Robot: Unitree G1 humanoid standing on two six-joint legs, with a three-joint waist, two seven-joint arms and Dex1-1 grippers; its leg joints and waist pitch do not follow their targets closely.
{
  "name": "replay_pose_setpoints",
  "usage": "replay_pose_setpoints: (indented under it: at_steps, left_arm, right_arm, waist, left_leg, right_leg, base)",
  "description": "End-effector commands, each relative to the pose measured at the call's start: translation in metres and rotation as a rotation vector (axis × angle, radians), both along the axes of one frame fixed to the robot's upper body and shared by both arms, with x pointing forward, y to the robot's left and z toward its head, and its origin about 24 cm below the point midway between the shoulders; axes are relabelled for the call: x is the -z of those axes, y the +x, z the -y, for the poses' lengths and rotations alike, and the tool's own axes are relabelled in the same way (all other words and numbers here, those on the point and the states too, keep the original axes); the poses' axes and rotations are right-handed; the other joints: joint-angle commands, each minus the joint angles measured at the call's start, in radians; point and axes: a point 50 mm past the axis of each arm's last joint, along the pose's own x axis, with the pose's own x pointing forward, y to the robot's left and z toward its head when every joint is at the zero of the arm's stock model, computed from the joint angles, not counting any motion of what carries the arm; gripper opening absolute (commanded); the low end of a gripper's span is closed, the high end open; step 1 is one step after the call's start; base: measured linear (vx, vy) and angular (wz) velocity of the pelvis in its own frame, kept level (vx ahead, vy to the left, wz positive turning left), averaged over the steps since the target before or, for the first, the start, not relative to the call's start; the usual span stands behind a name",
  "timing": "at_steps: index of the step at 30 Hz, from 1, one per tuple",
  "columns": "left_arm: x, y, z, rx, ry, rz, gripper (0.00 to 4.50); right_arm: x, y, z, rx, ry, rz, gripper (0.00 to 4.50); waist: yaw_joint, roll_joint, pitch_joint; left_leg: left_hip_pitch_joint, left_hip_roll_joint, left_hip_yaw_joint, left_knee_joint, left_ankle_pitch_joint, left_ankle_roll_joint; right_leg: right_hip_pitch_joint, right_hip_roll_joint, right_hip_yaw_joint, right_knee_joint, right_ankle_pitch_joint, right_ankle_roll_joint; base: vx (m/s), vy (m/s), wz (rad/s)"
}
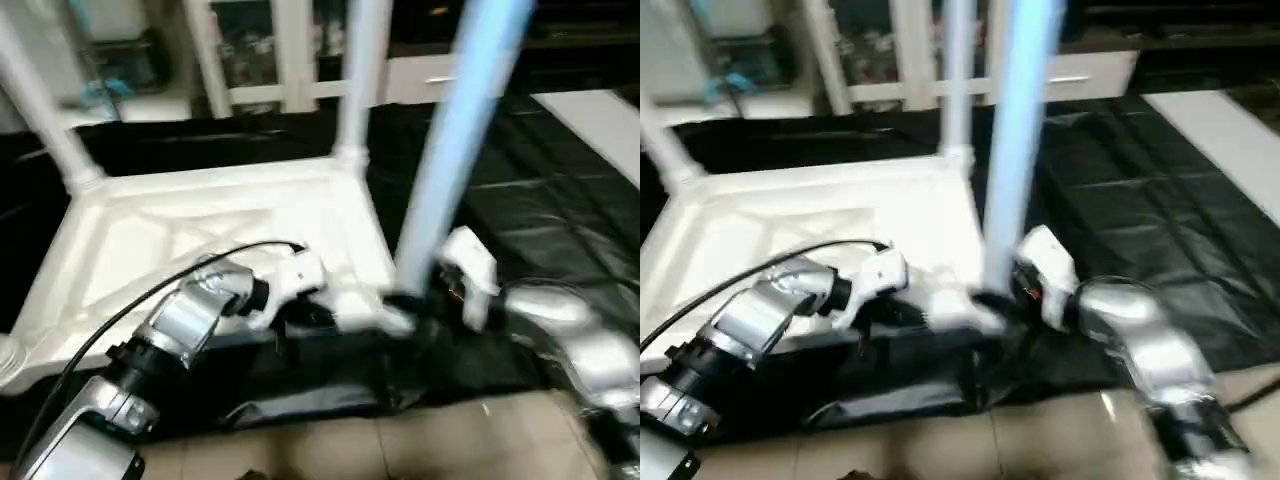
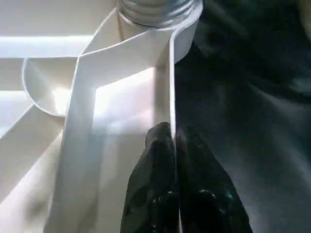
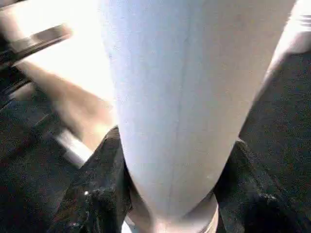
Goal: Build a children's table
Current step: Rotate leg to tighten
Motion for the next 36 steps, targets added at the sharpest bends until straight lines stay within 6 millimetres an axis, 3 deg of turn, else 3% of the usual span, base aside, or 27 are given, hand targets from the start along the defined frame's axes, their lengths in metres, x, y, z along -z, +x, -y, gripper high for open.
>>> replay_pose_setpoints:
  at_steps: [1, 4, 8, 10, 11, 13, 16, 17, 19, 21, 22, 23, 25, 30, 31, 33, 34, 35, 36]
  left_arm:
    - [-0.002, 0.009, 0.011, -0.068, -0.016, 0.055, 0.0]
    - [-0.002, 0.019, 0.018, -0.184, -0.035, 0.076, 0.0]
    - [-0.002, 0.034, 0.027, -0.379, -0.047, 0.112, 0.0]
    - [-0.002, 0.034, 0.027, -0.379, -0.047, 0.112, 0.0]
    - [-0.001, 0.038, 0.029, -0.431, -0.04, 0.138, 0.0]
    - [-0.003, 0.047, 0.032, -0.525, -0.036, 0.204, 0.0]
    - [-0.005, 0.049, 0.035, -0.555, -0.041, 0.229, 0.0]
    - [-0.006, 0.049, 0.036, -0.549, -0.048, 0.234, 0.0]
    - [-0.007, 0.049, 0.036, -0.537, -0.059, 0.234, 0.0]
    - [-0.009, 0.048, 0.034, -0.514, -0.071, 0.246, 0.0]
    - [-0.01, 0.046, 0.031, -0.486, -0.086, 0.249, 0.0]
    - [-0.011, 0.045, 0.03, -0.462, -0.096, 0.254, 0.0]
    - [-0.01, 0.043, 0.029, -0.431, -0.112, 0.248, 0.0]
    - [-0.007, 0.032, 0.022, -0.299, -0.131, 0.219, 0.0]
    - [-0.006, 0.031, 0.021, -0.285, -0.132, 0.218, 0.0]
    - [-0.007, 0.026, 0.017, -0.211, -0.148, 0.211, 0.0]
    - [-0.008, 0.024, 0.016, -0.185, -0.153, 0.203, 0.0]
    - [-0.009, 0.021, 0.016, -0.142, -0.161, 0.192, 0.0]
    - [-0.009, 0.021, 0.016, -0.142, -0.161, 0.192, 0.0]
  right_arm:
    - [0.019, 0.011, 0.011, 0.237, -0.018, -0.054, 1.96]
    - [0.027, 0.022, 0.003, 0.397, -0.028, -0.038, 1.96]
    - [0.037, 0.036, -0.02, 0.573, -0.063, -0.015, 1.95]
    - [0.037, 0.036, -0.02, 0.573, -0.063, -0.015, 1.94]
    - [0.038, 0.041, -0.029, 0.62, -0.07, -0.009, 1.94]
    - [0.035, 0.05, -0.055, 0.699, -0.069, 0.014, 1.94]
    - [0.032, 0.053, -0.069, 0.729, -0.075, 0.044, 1.93]
    - [0.028, 0.054, -0.082, 0.703, -0.043, 0.066, 1.93]
    - [0.025, 0.055, -0.09, 0.682, -0.004, 0.074, 1.93]
    - [0.02, 0.056, -0.089, 0.655, 0.046, 0.088, 1.93]
    - [0.014, 0.057, -0.085, 0.635, 0.092, 0.119, 2.49]
    - [0.01, 0.058, -0.081, 0.631, 0.113, 0.139, 2.63]
    - [0.006, 0.059, -0.075, 0.618, 0.127, 0.182, 2.63]
    - [-0.007, 0.052, -0.056, 0.497, 0.189, 0.245, 3.08]
    - [-0.008, 0.05, -0.054, 0.471, 0.193, 0.248, 3.08]
    - [-0.013, 0.037, -0.038, 0.317, 0.17, 0.28, 3.45]
    - [-0.014, 0.033, -0.034, 0.267, 0.152, 0.28, 3.45]
    - [-0.015, 0.029, -0.028, 0.224, 0.139, 0.274, 3.49]
    - [-0.015, 0.029, -0.028, 0.224, 0.139, 0.274, 3.58]
  waist:
    - [-0.01, -0.01, -0.055]
    - [-0.017, -0.01, -0.058]
    - [-0.037, -0.006, -0.061]
    - [-0.037, -0.006, -0.063]
    - [-0.035, -0.006, -0.062]
    - [-0.041, -0.001, -0.067]
    - [-0.039, -0.002, -0.066]
    - [-0.035, -0.012, -0.071]
    - [-0.032, -0.007, -0.071]
    - [-0.03, -0.007, -0.074]
    - [-0.029, -0.007, -0.075]
    - [-0.027, -0.007, -0.075]
    - [-0.029, -0.008, -0.076]
    - [-0.029, -0.005, -0.073]
    - [-0.026, 0.004, -0.07]
    - [-0.022, -0.002, -0.069]
    - [-0.02, 0.011, -0.068]
    - [-0.017, 0.003, -0.067]
    - [-0.016, 0.004, -0.067]
  left_leg:
    - [0.018, 0.036, -0.02, -0.085, -0.29, -0.009]
    - [0.017, 0.039, -0.024, -0.088, -0.3, -0.013]
    - [0.009, 0.032, -0.02, -0.082, -0.273, 0.003]
    - [0.012, 0.032, -0.021, -0.081, -0.273, 0.007]
    - [0.009, 0.032, -0.019, -0.08, -0.268, 0.023]
    - [0.01, 0.032, -0.023, -0.081, -0.256, 0.016]
    - [0.009, 0.031, -0.02, -0.08, -0.254, 0.026]
    - [0.01, 0.034, -0.017, -0.078, -0.227, 0.045]
    - [0.005, 0.034, -0.017, -0.075, -0.186, 0.07]
    - [0.004, 0.034, -0.016, -0.072, -0.147, 0.098]
    - [0.005, 0.036, -0.015, -0.071, -0.133, 0.108]
    - [0.0, 0.038, -0.016, -0.069, -0.092, 0.137]
    - [-0.001, 0.036, -0.015, -0.065, -0.084, 0.158]
    - [0.003, 0.044, -0.014, -0.067, -0.102, 0.165]
    - [0.009, 0.046, -0.014, -0.071, -0.12, 0.157]
    - [0.006, 0.047, -0.015, -0.072, -0.129, 0.148]
    - [0.007, 0.046, -0.016, -0.073, -0.136, 0.145]
    - [0.008, 0.047, -0.015, -0.075, -0.146, 0.137]
    - [0.008, 0.047, -0.014, -0.074, -0.15, 0.135]
  right_leg:
    - [0.037, -0.048, 0.028, -0.082, -0.352, -0.192]
    - [0.038, -0.046, 0.028, -0.084, -0.345, -0.177]
    - [0.036, -0.046, 0.027, -0.082, -0.293, -0.202]
    - [0.036, -0.046, 0.026, -0.084, -0.298, -0.2]
    - [0.035, -0.046, 0.026, -0.085, -0.282, -0.202]
    - [0.035, -0.047, 0.024, -0.081, -0.259, -0.212]
    - [0.039, -0.047, 0.024, -0.079, -0.228, -0.22]
    - [0.039, -0.048, 0.025, -0.074, -0.176, -0.229]
    - [0.046, -0.049, 0.024, -0.066, -0.125, -0.242]
    - [0.049, -0.049, 0.024, -0.061, -0.077, -0.253]
    - [0.05, -0.05, 0.024, -0.059, -0.06, -0.257]
    - [0.055, -0.051, 0.023, -0.052, -0.019, -0.269]
    - [0.052, -0.05, 0.021, -0.051, -0.005, -0.275]
    - [0.05, -0.049, 0.021, -0.053, -0.043, -0.275]
    - [0.045, -0.045, 0.019, -0.059, -0.059, -0.273]
    - [0.05, -0.046, 0.021, -0.055, -0.057, -0.268]
    - [0.05, -0.045, 0.021, -0.055, -0.061, -0.266]
    - [0.05, -0.045, 0.023, -0.058, -0.064, -0.263]
    - [0.05, -0.045, 0.024, -0.057, -0.066, -0.264]
  base:
    - [0.0, 0.0, 0.0]
    - [0.0, 0.0, 0.0]
    - [0.0, 0.0, 0.0]
    - [0.0, 0.0, 0.0]
    - [0.0, 0.0, 0.0]
    - [0.0, 0.0, 0.0]
    - [0.0, 0.0, 0.0]
    - [0.0, 0.0, 0.0]
    - [0.0, 0.0, 0.0]
    - [0.0, 0.0, 0.0]
    - [0.0, 0.0, 0.0]
    - [0.0, 0.0, 0.0]
    - [0.0, 0.0, 0.0]
    - [0.0, 0.0, 0.0]
    - [0.0, 0.0, 0.0]
    - [0.0, 0.0, 0.0]
    - [0.0, 0.0, 0.0]
    - [0.0, 0.0, 0.0]
    - [0.0, 0.0, 0.0]
